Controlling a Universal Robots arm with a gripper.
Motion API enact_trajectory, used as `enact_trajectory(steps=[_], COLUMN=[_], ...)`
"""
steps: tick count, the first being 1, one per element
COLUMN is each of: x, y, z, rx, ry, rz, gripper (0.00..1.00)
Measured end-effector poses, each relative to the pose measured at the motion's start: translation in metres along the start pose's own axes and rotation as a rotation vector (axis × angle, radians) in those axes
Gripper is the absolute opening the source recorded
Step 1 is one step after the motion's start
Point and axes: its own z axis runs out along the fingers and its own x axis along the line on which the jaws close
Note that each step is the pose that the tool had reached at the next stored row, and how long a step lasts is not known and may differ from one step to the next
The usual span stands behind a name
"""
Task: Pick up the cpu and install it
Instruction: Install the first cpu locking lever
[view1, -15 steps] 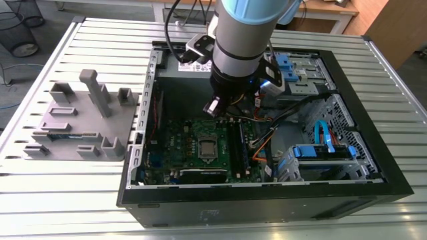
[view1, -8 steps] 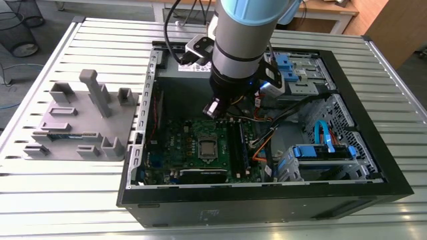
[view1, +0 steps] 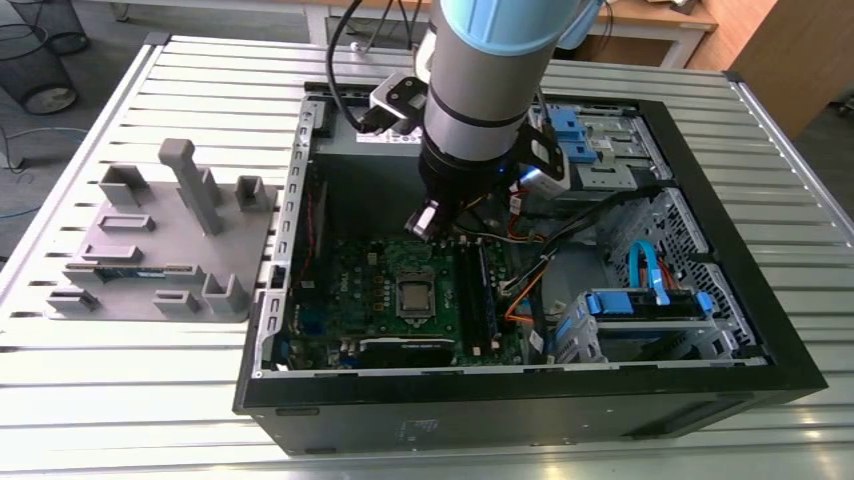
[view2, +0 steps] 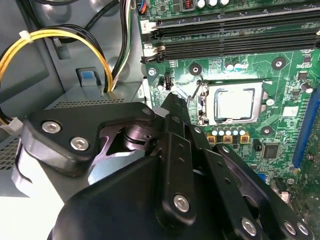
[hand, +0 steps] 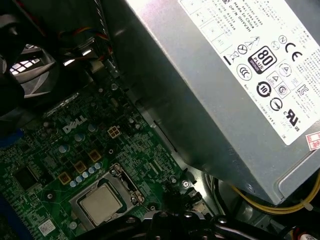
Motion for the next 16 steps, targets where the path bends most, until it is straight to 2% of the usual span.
enact_trajectory(steps=[6, 16], x=[0.0013, 0.0118], y=[-0.0011, -0.0087], z=[-0.0002, -0.0016], rx=[0.0, 0.0002], ry=[0.0001, 0.0002], rz=[0.0, 0.0], gripper=[0.11, 0.11])
